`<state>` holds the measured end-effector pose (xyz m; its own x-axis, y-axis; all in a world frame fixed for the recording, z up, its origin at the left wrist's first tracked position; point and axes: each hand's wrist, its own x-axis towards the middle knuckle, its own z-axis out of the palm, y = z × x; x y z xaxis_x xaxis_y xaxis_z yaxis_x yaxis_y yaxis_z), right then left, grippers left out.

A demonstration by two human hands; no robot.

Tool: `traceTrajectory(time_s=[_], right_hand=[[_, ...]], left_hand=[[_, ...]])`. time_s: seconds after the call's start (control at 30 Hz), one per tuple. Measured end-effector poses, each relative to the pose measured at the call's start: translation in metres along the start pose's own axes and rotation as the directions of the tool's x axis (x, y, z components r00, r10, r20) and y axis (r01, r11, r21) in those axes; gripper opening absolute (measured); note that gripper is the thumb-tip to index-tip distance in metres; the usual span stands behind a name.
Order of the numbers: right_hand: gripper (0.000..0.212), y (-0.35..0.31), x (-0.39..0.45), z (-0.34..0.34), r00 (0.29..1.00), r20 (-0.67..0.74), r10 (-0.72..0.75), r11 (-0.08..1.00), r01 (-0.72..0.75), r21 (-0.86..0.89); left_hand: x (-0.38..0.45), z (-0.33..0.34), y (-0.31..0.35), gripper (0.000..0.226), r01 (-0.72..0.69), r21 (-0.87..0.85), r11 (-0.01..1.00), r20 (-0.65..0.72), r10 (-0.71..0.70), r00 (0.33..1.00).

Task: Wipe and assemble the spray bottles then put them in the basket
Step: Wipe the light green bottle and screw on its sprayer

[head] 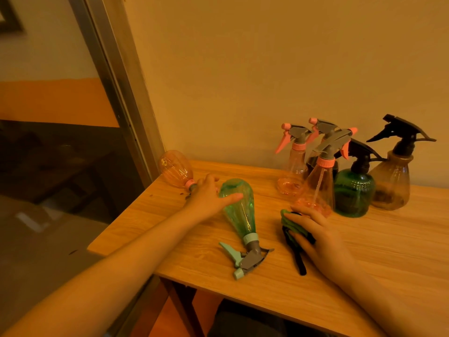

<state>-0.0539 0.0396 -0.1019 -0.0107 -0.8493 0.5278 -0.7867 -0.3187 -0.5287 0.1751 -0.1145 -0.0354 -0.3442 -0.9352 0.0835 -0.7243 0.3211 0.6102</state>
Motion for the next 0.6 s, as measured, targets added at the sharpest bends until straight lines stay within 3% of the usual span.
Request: traceTrajectory(time_s=[0.17,0.27,0.4,0.6], right_hand=[[0.049,0.002,-0.001,0.001,1.0,-0.006,-0.007,1.0,0.007,-0.004],[0.048,0.003,-0.001,0.001,1.0,0.008,0.004,1.0,-0.004,-0.015],[0.049,0.003,0.0,0.0,1.0,0.012,0.008,1.0,-0.008,-0.002],[0.05,0.001,-0.001,0.0,1.0,0.016,0.008,1.0,-0.008,-0.012]], left_hand=[[0.005,0.009,0.008,0.086,-0.012,0.078,0.997,0.069,0.007,0.998],[0.012,0.007,0.013,0.079,-0.021,-0.039,0.999,0.124,0.026,0.992],[0.014,0.0,0.015,0.077,-0.07,-0.169,0.983,0.32,0.122,0.94],[-0.001,0.005,0.009,0.095,-0.164,-0.181,0.97,0.208,0.201,0.957]])
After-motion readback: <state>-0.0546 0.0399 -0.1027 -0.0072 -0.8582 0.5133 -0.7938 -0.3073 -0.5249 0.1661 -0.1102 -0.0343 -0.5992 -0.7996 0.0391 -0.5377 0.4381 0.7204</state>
